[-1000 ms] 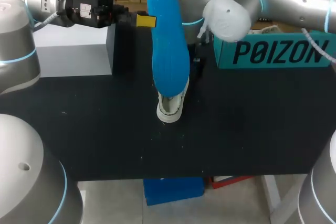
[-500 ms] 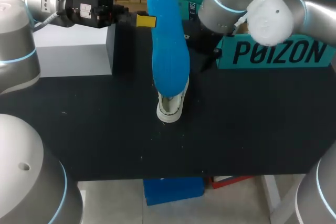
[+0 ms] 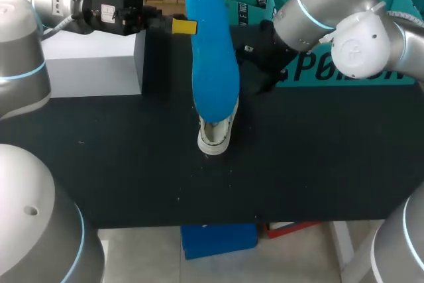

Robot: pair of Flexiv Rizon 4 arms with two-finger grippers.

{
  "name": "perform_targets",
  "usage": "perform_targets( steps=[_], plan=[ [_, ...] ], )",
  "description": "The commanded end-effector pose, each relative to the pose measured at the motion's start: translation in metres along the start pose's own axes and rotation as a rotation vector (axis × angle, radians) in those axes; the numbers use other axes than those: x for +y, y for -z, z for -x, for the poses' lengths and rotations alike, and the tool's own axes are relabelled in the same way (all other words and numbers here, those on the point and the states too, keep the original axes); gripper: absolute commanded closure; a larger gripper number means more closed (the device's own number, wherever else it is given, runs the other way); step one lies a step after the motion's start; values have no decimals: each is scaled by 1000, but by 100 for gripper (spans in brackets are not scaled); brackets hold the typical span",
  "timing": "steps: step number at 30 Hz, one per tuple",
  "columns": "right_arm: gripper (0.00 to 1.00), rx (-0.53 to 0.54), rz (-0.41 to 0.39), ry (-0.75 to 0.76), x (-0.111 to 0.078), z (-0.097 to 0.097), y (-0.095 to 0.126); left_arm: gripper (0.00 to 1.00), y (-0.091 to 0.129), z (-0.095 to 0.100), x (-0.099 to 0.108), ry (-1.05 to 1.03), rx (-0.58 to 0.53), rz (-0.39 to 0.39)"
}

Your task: Take the shoe out of the shoebox, open the shoe tongue, remove and reinsert the insole, then place the shoe into the shoebox

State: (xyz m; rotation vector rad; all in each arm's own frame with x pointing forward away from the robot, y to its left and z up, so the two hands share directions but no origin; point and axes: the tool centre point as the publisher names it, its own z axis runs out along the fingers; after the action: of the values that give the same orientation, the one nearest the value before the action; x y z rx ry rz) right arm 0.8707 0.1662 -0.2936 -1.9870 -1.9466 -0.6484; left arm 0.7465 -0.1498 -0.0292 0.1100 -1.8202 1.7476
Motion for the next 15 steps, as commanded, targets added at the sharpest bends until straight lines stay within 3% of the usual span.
perform_targets(
  steps=[1,2,5,15],
  plan=[
    [0,33,1,2,0,2,-1,100,-1,0,1,-1,-3,-2],
    [0,33,1,2,0,2,-1,100,-1,0,1,-1,-3,-2],
    [0,200,8,-39,2,1,9,100,-1,0,1,-1,-3,-2],
    [0,547,46,-106,8,-3,33,100,-1,0,1,-1,-3,-2]
  ],
)
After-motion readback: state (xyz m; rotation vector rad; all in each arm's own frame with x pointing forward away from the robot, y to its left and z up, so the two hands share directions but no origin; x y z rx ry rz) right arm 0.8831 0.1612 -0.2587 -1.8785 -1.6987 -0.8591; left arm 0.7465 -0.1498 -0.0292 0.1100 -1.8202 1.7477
